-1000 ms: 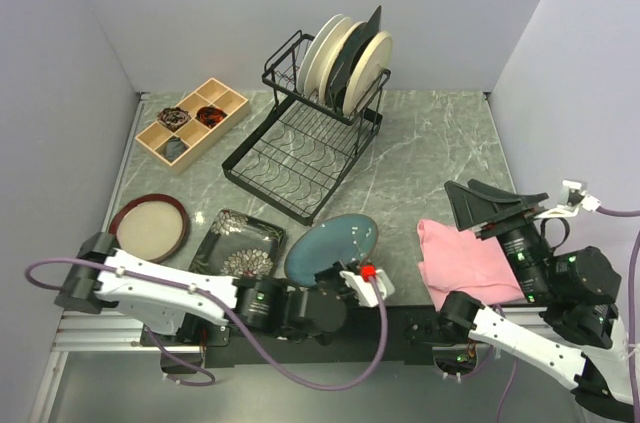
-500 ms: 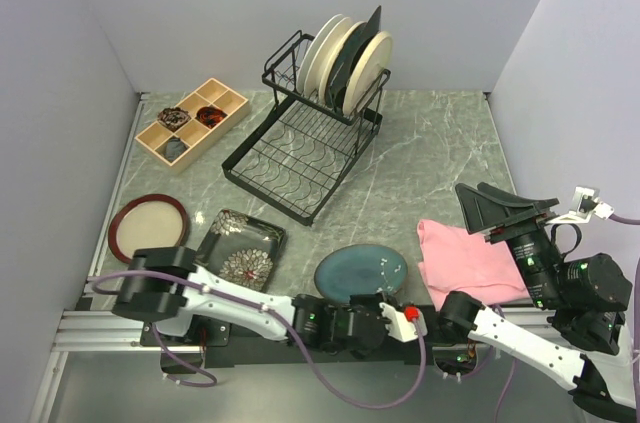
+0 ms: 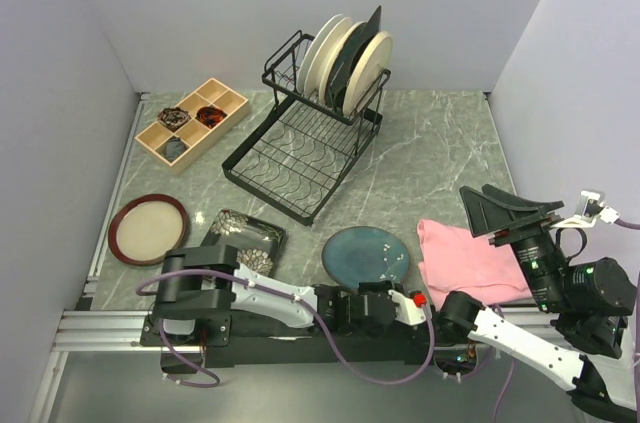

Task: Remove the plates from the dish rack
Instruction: Place the plate at the center of the board.

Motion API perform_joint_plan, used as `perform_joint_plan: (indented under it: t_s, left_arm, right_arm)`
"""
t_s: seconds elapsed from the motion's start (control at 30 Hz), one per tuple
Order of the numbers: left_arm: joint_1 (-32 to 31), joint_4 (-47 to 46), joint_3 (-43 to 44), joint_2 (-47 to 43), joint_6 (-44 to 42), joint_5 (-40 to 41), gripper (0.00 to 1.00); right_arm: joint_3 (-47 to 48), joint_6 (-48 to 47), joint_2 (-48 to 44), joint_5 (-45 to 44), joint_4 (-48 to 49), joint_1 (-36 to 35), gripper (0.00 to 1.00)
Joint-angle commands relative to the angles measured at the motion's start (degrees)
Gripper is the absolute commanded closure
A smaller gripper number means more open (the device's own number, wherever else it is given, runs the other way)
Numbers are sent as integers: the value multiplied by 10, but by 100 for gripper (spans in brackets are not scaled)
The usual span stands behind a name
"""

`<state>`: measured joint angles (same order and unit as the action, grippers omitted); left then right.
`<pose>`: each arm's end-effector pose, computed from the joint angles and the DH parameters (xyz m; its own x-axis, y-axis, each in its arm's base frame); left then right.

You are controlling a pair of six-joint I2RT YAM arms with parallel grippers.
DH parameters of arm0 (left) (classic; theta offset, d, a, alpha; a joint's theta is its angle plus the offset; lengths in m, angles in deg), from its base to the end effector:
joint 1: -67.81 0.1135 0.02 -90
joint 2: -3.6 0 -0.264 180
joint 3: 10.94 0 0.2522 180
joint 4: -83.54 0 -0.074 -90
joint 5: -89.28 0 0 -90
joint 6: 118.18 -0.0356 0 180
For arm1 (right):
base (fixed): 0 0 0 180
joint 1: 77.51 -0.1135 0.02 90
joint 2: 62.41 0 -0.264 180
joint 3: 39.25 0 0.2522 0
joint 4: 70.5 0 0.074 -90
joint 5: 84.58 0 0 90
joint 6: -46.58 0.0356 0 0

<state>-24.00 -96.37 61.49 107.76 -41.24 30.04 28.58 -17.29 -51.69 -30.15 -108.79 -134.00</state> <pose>0.0059 -0.3883 0.1817 0.2134 0.6054 -0.7668 0.8463 0.2776 0.4547 0.0145 -0.0156 0.4076 -0.0049 0.6414 -0.7672 -0.4144 0.6969 0.5853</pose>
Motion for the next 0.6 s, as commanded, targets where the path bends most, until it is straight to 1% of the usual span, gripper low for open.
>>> perform_joint_plan:
  t_s: [0.0, 0.07, 0.17, 0.2, 0.23, 0.37, 0.47, 0.57]
  left_arm:
    - [16, -60, 18, 15, 8, -35, 82]
    - [23, -64, 12, 20, 20, -42, 77]
    - [27, -68, 7, 33, 32, -42, 75]
    - [27, -66, 7, 36, 38, -43, 70]
    - [28, -65, 6, 38, 42, -44, 68]
    - [41, -72, -12, 42, 66, -46, 66]
    - [50, -91, -42, 23, 90, -58, 64]
    - [51, -96, -59, 15, 102, -64, 59]
  right_arm:
    - [0, -13, -10, -4, 12, -3, 0]
    - [0, -17, -9, -4, 12, -3, 0]
    - [-4, -17, -11, -4, 15, -3, 0]
    - [-5, -16, -11, -2, 15, -3, 0]
    - [-10, -15, -11, -2, 17, -2, 0]
    - [-19, -11, -12, 5, 20, -3, 0]
    - [-23, -7, -14, 9, 21, -3, 0]
    - [-27, -6, -14, 9, 23, -3, 0]
